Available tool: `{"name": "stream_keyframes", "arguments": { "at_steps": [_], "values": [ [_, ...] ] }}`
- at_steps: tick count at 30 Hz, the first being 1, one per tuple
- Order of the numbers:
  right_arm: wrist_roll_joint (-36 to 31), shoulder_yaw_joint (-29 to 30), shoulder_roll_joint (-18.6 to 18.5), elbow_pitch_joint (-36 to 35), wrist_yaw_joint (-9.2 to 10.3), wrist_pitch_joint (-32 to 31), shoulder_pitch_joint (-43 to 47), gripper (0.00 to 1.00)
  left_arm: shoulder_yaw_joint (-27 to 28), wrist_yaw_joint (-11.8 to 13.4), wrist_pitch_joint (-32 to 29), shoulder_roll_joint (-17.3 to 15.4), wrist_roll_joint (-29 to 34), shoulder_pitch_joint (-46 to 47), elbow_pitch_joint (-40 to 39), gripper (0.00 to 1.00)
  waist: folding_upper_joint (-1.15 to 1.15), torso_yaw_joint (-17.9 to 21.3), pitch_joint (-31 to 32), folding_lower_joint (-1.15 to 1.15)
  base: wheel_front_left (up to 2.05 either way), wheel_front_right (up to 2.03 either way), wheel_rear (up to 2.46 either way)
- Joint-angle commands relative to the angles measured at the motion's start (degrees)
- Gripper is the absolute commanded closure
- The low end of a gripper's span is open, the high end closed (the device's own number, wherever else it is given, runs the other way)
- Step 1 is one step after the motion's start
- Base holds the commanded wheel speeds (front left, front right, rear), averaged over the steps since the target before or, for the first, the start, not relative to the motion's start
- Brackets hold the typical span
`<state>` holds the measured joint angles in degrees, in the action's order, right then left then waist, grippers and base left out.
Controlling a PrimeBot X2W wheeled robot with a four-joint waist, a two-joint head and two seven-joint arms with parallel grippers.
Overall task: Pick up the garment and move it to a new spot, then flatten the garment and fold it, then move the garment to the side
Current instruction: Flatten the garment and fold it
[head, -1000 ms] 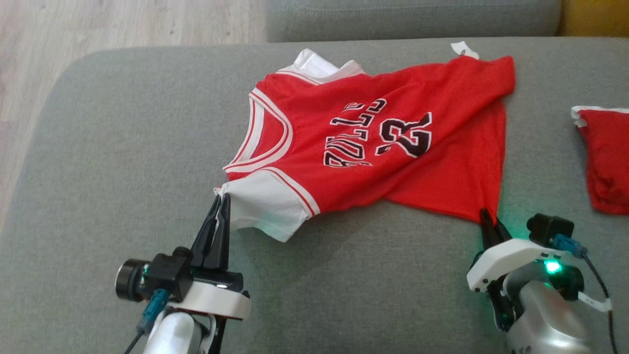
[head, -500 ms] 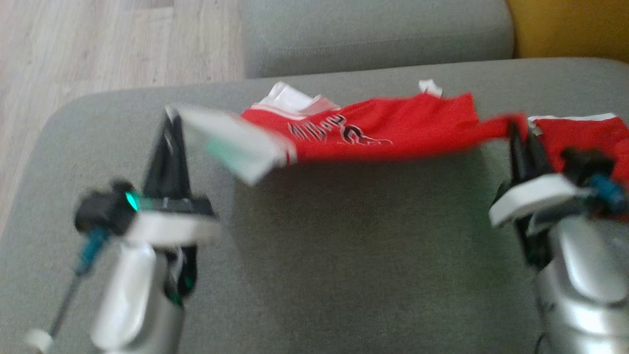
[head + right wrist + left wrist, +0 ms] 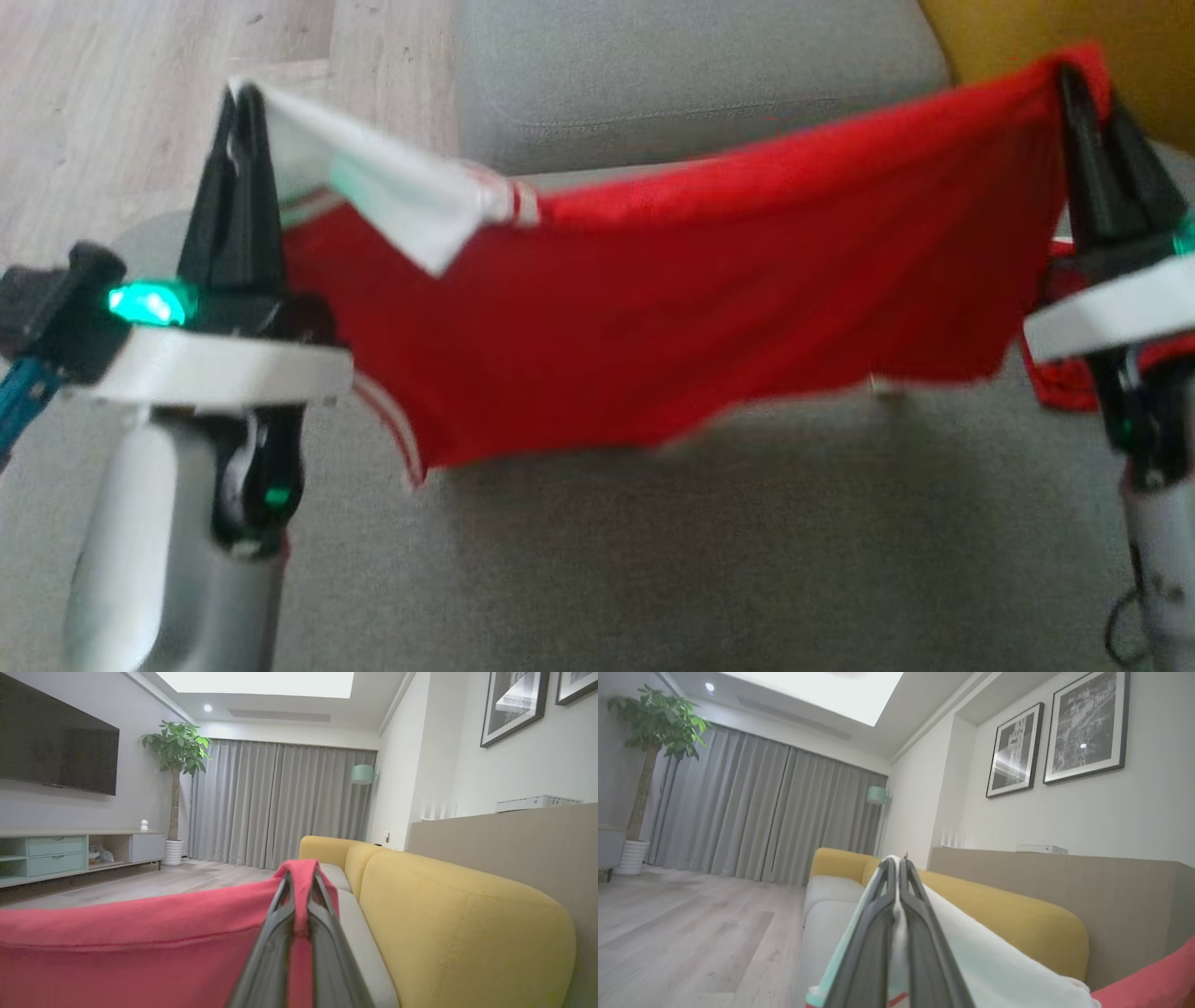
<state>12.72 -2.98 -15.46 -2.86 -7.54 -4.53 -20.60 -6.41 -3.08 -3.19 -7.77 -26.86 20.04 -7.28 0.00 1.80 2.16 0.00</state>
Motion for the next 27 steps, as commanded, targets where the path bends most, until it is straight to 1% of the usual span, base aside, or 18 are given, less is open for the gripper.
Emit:
{"name": "stream_keyframes", "arguments": {
  "at_steps": [1, 4, 6, 8, 10, 11, 12, 14, 16, 18, 20, 21, 23, 24, 27],
  "values": [
    [0.4, -0.3, -0.8, -2.9, 0.05, -0.7, -0.3, 1.0, 2.5, 0.0, -1.3, -2.1, -0.4, 1.3, -3.2, 1.0, 0.0, -0.3, -0.4, 0.0, 0.0, 0.0, 0.0],
    [0.5, 1.0, -0.3, -8.1, 0.05, -3.4, 3.2, 1.0, 3.1, 0.9, -6.3, -3.0, -2.6, -0.9, -8.9, 1.0, 0.0, -0.7, -1.3, 0.0, 0.0, 0.0, 0.0],
    [0.2, 1.3, -0.3, -10.5, 0.05, -5.2, 4.5, 1.0, 3.5, 1.5, -9.2, -3.9, -3.6, -0.8, -11.5, 1.0, 0.0, -0.7, -2.6, 0.0, 0.0, 0.0, 0.0],
    [-0.3, 1.2, -0.8, -11.6, 0.05, -6.7, 4.1, 1.0, 3.7, 1.7, -11.2, -4.9, -3.7, 0.8, -12.2, 1.0, 0.0, -0.7, -4.4, 0.0, 0.0, 0.0, 0.0],
    [0.6, 0.9, -0.7, -11.3, 0.05, -8.0, 1.9, 1.0, 3.8, 1.9, -13.0, -4.5, -5.5, 3.7, -10.9, 1.0, 0.0, -0.6, -6.8, 0.0, 0.0, 0.0, 0.0],
    [0.8, -0.4, -2.3, -9.4, 0.05, -9.0, -2.3, 1.0, 4.1, 1.7, -14.0, -5.4, -5.7, 8.1, -8.0, 1.0, 0.0, -0.4, -9.9, 0.0, 0.0, 0.0, 0.0],
    [1.2, -2.2, -3.7, -6.0, 0.05, -9.3, -8.5, 1.0, 4.8, 1.6, -14.2, -6.4, -5.4, 13.6, -3.3, 1.0, 0.0, 0.1, -13.8, 0.0, 0.0, 0.0, 0.0],
    [-0.1, -6.1, -6.4, -1.4, 0.05, -8.9, -16.4, 1.0, 5.2, 0.6, -14.0, -8.6, -4.2, 19.6, 2.1, 1.0, 0.0, 1.1, -18.1, 0.0, 0.0, 0.0, 0.0],
    [-0.1, -9.1, -7.2, 4.6, 0.05, -8.1, -25.1, 1.0, 5.1, -0.5, -12.6, -10.6, -2.6, 26.5, 7.5, 1.0, 0.0, 1.5, -22.3, 0.0, 0.0, 0.0, 0.0],
    [-0.8, -12.2, -7.7, 11.4, 0.05, -6.9, -34.2, 1.0, 4.9, -1.2, -9.8, -12.2, -0.5, 34.4, 13.4, 1.0, 0.0, 1.6, -25.7, 0.0, 0.0, 0.0, 0.0],
    [-2.0, -14.0, -7.4, 18.6, 0.05, -4.7, -42.9, 1.0, 4.2, -1.7, -6.0, -13.3, 2.0, 42.2, 19.5, 1.0, 0.0, 1.5, -28.1, 0.0, 0.0, 0.0, 0.0],
    [-3.8, -14.4, -7.4, 22.1, 0.05, -2.9, -47.0, 1.0, 4.0, -1.6, -3.6, -13.4, 3.2, 46.1, 22.5, 1.0, 0.0, 1.4, -28.9, 0.0, 0.0, 0.0, 0.0],
    [-6.1, -12.7, -5.7, 29.0, 0.05, 1.2, -53.7, 1.0, 3.7, -1.4, 1.1, -13.0, 4.8, 53.2, 28.2, 1.0, 0.0, 0.9, -30.0, 0.0, 0.0, 0.0, 0.0],
    [-6.1, -12.7, -5.7, 29.0, 0.05, 1.2, -53.7, 1.0, 3.7, -1.4, 1.1, -13.0, 4.8, 53.2, 28.2, 1.0, 0.0, 0.9, -30.0, 0.0, 0.0, 0.0, 0.0],
    [-9.9, -9.5, -2.8, 37.5, 0.05, 7.4, -60.9, 1.0, 3.6, -1.2, 7.9, -12.1, 6.1, 62.2, 35.5, 1.0, 0.0, 0.2, -30.6, 0.0, 0.0, 0.0, 0.0]
  ]
}}
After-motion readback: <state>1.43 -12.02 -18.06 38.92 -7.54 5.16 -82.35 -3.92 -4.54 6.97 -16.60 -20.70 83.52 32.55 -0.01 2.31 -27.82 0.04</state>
